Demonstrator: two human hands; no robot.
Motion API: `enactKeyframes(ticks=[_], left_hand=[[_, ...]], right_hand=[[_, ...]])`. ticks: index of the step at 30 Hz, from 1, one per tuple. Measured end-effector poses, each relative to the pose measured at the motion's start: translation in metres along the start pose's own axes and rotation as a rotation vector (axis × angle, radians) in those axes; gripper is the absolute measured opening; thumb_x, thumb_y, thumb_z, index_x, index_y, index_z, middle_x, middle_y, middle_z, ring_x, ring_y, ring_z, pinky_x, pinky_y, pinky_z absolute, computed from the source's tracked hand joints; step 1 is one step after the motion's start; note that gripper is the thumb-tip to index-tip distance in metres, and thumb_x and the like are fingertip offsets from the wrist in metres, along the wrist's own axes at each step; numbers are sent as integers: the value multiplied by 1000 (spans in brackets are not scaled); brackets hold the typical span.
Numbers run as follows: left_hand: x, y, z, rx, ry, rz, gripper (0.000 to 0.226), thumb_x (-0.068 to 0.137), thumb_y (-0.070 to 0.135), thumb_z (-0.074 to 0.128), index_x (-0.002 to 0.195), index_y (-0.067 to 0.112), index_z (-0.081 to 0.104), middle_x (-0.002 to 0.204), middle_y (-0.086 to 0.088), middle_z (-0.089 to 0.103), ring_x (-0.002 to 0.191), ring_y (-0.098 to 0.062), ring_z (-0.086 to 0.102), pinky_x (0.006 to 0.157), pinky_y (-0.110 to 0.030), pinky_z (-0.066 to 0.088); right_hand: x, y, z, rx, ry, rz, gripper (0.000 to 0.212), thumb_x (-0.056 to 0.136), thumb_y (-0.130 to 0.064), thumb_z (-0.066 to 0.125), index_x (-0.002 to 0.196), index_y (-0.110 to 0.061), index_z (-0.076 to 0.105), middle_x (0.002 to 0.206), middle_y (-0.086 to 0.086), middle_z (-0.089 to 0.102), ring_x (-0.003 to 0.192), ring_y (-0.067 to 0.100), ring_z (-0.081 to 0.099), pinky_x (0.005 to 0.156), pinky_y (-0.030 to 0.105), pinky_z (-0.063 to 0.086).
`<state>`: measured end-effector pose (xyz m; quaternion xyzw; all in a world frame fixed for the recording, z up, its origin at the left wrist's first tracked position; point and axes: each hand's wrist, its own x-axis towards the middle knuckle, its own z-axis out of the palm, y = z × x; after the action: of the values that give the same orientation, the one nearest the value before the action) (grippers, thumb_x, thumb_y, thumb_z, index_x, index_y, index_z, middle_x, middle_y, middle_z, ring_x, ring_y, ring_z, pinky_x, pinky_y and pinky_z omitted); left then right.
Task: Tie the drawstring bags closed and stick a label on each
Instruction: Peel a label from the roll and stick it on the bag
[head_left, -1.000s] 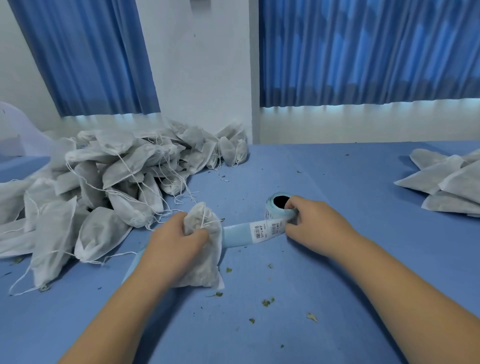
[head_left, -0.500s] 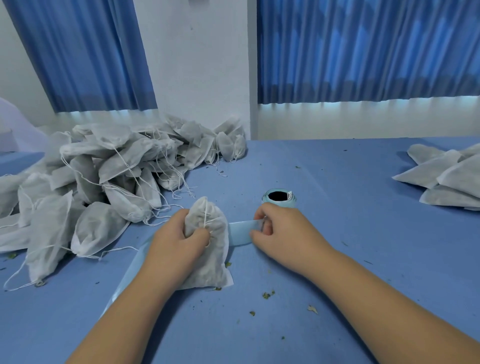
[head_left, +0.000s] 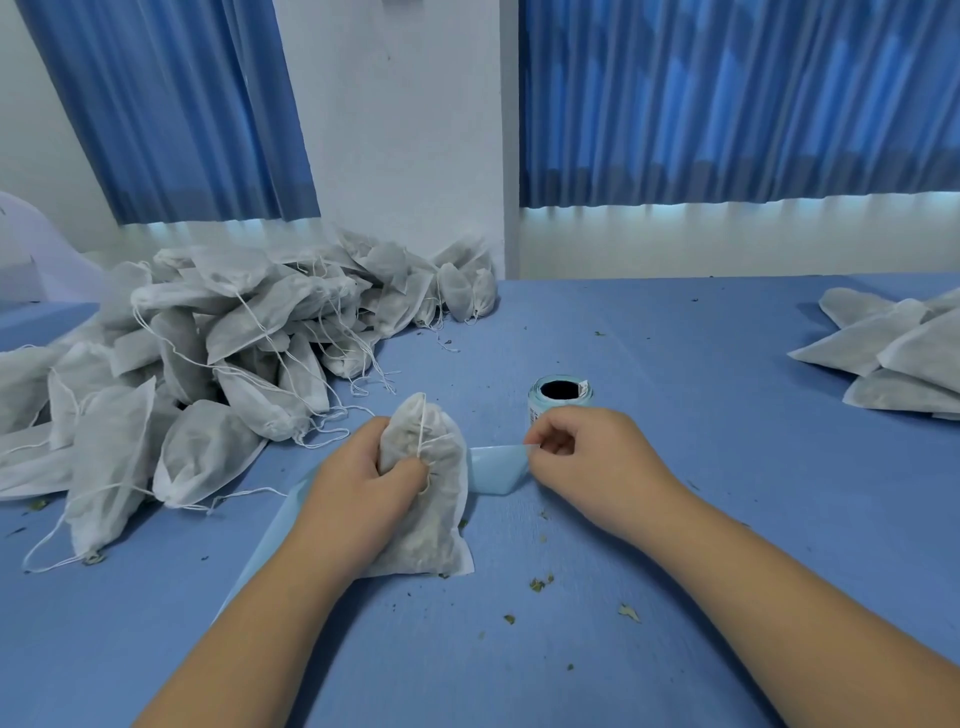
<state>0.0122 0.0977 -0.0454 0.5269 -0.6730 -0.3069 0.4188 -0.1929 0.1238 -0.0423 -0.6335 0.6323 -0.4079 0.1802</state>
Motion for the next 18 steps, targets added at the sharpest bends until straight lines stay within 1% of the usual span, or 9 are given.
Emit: enactKeyframes(ticks=[2, 5, 8, 10, 12, 13, 14, 16, 18], left_hand=[[1, -1, -1, 2, 9, -13, 6, 84, 10, 56, 81, 15, 58, 61, 15, 53, 52, 1, 45, 58, -28, 36], [2, -2, -1, -6, 32, -51, 9, 84, 11, 55, 77, 16, 56, 59, 14, 51, 55, -4, 45, 57, -29, 34], [3, -2, -1, -7, 49, -85, 11, 85, 12, 54, 75, 16, 54, 61, 11, 51, 59, -11, 46, 57, -30, 34], [3, -1, 0, -5, 51, -95, 10, 86, 13, 54, 76, 16, 55, 64, 8, 52, 61, -12, 47, 57, -29, 35], [3, -1, 0, -9, 55, -103, 10, 86, 13, 54, 76, 15, 54, 65, 7, 53, 61, -12, 47, 57, -29, 35], [2, -1, 0, -13, 56, -107, 11, 86, 13, 54, 75, 16, 54, 65, 7, 53, 61, -12, 47, 57, -29, 35], [2, -1, 0, -17, 56, -111, 12, 86, 13, 54, 75, 16, 54, 64, 8, 52, 60, -12, 47, 56, -29, 35], [2, 0, 0, -18, 54, -113, 12, 87, 13, 54, 75, 17, 54, 65, 7, 52, 61, -12, 47, 57, -30, 34], [2, 0, 0, -15, 54, -114, 11, 87, 14, 53, 76, 16, 55, 68, 6, 54, 63, -13, 48, 57, -30, 35]], right_hand=[[-1, -1, 0, 24, 9, 14, 28, 79, -5, 59, 72, -32, 61, 64, -13, 60, 60, 4, 55, 61, 19, 47], [-1, -1, -2, 49, 36, 35, 30, 80, -4, 57, 80, -34, 54, 69, -12, 64, 67, 5, 60, 56, 12, 43], [-1, -2, -3, 43, 60, 85, 28, 79, -5, 59, 80, -32, 49, 72, -10, 65, 70, 6, 60, 56, 14, 41], [0, -4, -4, 45, 57, 128, 25, 78, -5, 60, 78, -29, 51, 75, -5, 67, 73, 12, 63, 61, 18, 47], [0, -6, -6, 68, 31, 187, 19, 77, -6, 60, 79, -24, 55, 82, 2, 69, 78, 20, 66, 71, 30, 53], [-1, -6, -7, 84, 13, 210, 17, 77, -7, 61, 80, -23, 57, 84, 4, 69, 78, 21, 66, 71, 32, 53], [-1, -7, -8, 95, -5, 225, 15, 78, -8, 61, 81, -23, 58, 84, 3, 69, 76, 20, 64, 67, 30, 51], [-1, -6, -10, 99, -37, 233, 14, 79, -11, 61, 84, -24, 59, 81, 0, 65, 70, 14, 58, 58, 24, 42], [-1, -6, -11, 107, -63, 236, 15, 80, -12, 61, 89, -24, 61, 76, -5, 62, 64, 9, 53, 54, 20, 38]])
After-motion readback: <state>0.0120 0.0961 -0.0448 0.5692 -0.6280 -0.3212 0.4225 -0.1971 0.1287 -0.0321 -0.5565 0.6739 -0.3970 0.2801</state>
